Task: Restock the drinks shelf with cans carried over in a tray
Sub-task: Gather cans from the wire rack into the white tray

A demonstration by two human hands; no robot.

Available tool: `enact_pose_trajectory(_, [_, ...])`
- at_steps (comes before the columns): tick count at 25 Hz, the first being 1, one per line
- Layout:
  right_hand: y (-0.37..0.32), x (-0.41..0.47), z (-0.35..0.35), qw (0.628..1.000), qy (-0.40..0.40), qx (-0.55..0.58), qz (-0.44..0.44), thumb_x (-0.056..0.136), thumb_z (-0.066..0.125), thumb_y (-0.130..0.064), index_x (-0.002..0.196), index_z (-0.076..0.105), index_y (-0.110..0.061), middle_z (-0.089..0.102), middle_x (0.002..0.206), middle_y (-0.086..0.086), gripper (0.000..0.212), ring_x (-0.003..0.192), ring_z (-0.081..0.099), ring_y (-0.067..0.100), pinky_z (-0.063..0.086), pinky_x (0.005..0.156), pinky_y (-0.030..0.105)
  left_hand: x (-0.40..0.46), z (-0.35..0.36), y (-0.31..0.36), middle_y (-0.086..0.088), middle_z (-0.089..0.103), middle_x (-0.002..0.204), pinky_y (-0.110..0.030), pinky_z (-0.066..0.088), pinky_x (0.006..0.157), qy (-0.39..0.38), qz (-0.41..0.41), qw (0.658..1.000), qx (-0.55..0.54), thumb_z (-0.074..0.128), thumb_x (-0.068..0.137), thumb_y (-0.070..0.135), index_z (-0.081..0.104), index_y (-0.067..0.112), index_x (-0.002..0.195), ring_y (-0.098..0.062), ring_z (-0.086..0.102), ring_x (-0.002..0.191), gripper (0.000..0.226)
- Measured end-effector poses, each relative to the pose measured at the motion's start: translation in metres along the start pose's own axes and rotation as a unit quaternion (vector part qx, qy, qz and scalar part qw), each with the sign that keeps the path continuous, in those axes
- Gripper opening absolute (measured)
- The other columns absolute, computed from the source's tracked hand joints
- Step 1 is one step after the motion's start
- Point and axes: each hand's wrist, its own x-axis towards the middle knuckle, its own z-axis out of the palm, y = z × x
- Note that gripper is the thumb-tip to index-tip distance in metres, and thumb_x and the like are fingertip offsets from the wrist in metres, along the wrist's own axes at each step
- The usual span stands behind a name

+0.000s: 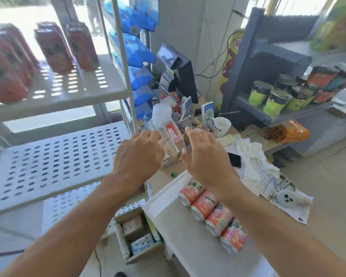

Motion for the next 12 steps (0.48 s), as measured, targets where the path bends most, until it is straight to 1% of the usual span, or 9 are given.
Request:
enact_pose_trajectory(3, [-0.042, 0.044, -0.006, 0.997, 0.014, 0.004, -0.069, 0.091, 0.055, -0.036, 0.140, 0.045, -0.015, 0.057, 0.133, 0.008, 0.054, 0.116, 0.057, 0.028, 0.051, 0.087, 0.041, 0.003, -0.032, -0.045, 0.000, 0.062, 0.115, -0.040, 0.047, 0.081, 0.037, -0.048, 0.998, 0.035, 0.042, 0.097, 0.035, 0.056, 0.021, 0.119, -0.023, 0.057, 0.107, 0.030])
enact_pose_trajectory(7, [-0.098, 0.094, -0.014, 0.990, 0.024, 0.059, -0.122, 0.092, 0.057, -0.036, 0.137, 0.045, -0.017, 0.057, 0.127, 0.005, 0.050, 0.110, 0.059, 0.029, 0.051, 0.081, 0.042, 0.012, -0.072, -0.092, 0.003, 0.058, 0.119, -0.038, 0.046, 0.078, 0.084, -0.090, 0.992, 0.029, 0.046, 0.095, 0.035, 0.055, 0.022, 0.120, -0.022, 0.053, 0.113, 0.029])
enact_pose_trajectory(8, [-0.113, 0.107, -0.017, 0.987, 0.025, 0.080, -0.135, 0.093, 0.056, -0.036, 0.137, 0.044, -0.018, 0.056, 0.127, 0.003, 0.049, 0.111, 0.058, 0.028, 0.051, 0.080, 0.041, 0.017, -0.081, -0.104, 0.003, 0.058, 0.118, -0.039, 0.047, 0.078, 0.099, -0.097, 0.990, 0.020, 0.047, 0.095, 0.034, 0.055, 0.022, 0.118, -0.023, 0.053, 0.112, 0.027])
enact_pose_trajectory(10, [-0.141, 0.134, -0.020, 0.981, 0.013, 0.124, -0.147, 0.094, 0.055, -0.037, 0.143, 0.037, -0.021, 0.052, 0.132, 0.001, 0.054, 0.118, 0.054, 0.026, 0.049, 0.083, 0.040, 0.026, -0.096, -0.129, 0.002, 0.059, 0.117, -0.042, 0.050, 0.078, 0.121, -0.101, 0.988, 0.009, 0.049, 0.093, 0.032, 0.056, 0.022, 0.117, -0.024, 0.054, 0.110, 0.026])
enact_pose_trajectory(12, [-0.166, 0.164, -0.020, 0.976, 0.008, 0.163, -0.148, 0.093, 0.055, -0.036, 0.144, 0.033, -0.023, 0.050, 0.134, 0.002, 0.056, 0.119, 0.053, 0.027, 0.047, 0.085, 0.041, 0.037, -0.104, -0.152, 0.000, 0.060, 0.117, -0.042, 0.050, 0.080, 0.125, -0.101, 0.987, 0.009, 0.050, 0.093, 0.033, 0.056, 0.021, 0.119, -0.026, 0.056, 0.109, 0.028])
